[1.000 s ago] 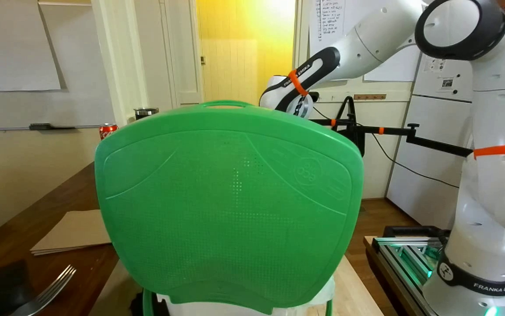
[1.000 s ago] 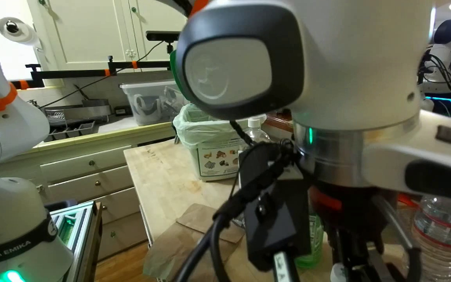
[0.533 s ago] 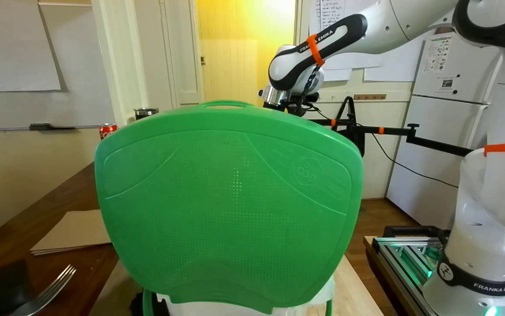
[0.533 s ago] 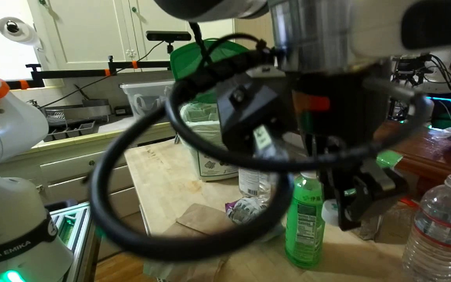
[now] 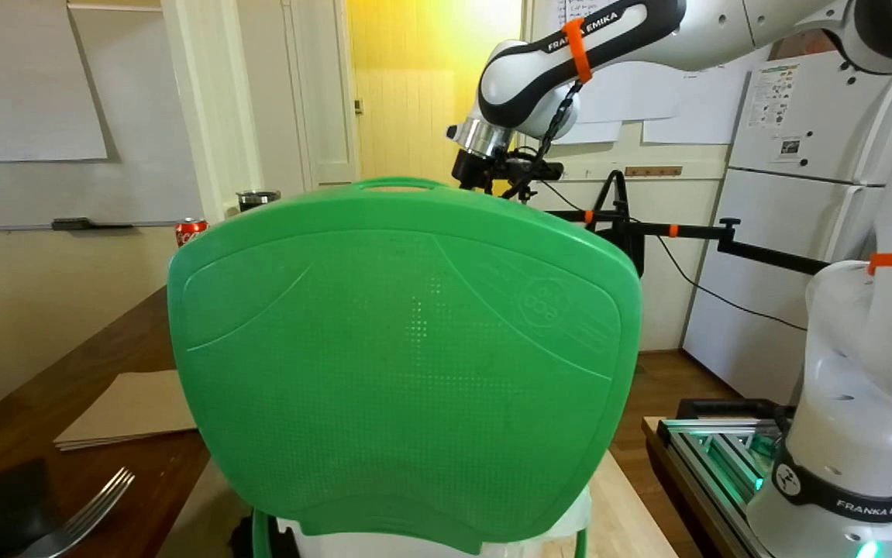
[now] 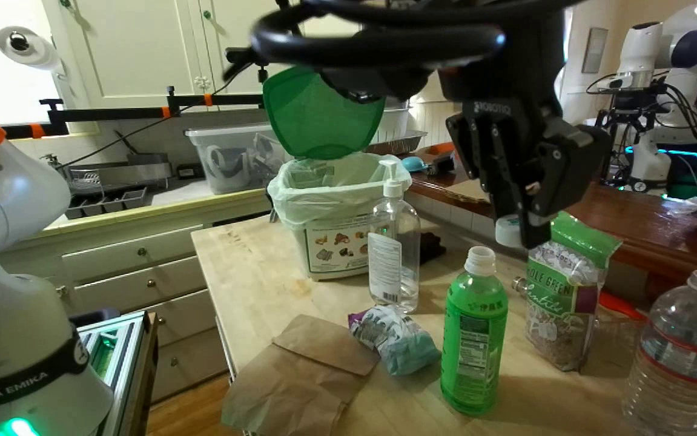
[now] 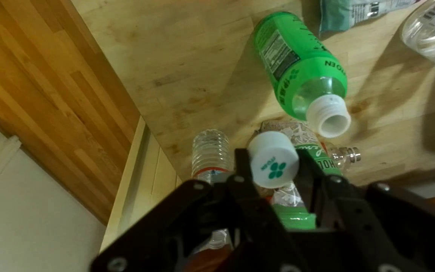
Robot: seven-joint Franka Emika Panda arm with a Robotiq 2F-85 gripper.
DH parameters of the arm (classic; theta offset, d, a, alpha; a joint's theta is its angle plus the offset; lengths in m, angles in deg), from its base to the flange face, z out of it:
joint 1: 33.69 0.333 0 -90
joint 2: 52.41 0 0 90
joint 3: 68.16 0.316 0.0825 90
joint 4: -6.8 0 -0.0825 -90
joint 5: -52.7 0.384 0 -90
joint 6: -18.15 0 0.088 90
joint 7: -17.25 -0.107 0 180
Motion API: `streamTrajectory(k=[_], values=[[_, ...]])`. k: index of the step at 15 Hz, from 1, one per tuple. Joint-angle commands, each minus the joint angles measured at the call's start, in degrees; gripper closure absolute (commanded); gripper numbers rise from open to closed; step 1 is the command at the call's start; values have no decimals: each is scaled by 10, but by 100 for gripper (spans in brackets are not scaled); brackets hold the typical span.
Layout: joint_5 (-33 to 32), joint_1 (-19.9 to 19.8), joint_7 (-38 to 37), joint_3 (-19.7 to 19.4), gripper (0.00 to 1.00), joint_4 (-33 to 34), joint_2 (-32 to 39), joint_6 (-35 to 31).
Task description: Place the white lid on the green bottle
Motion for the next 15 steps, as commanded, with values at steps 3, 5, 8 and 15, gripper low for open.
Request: streamTrajectory(k=[3,5,8,15], values=[[4,38,25,-7,91,-10,-6,10],[3,46,29,-5,91,-14,-5,10],[-1,56,39,-4,91,-16,3,18],[-7,61,53,0,91,-13,24,22]])
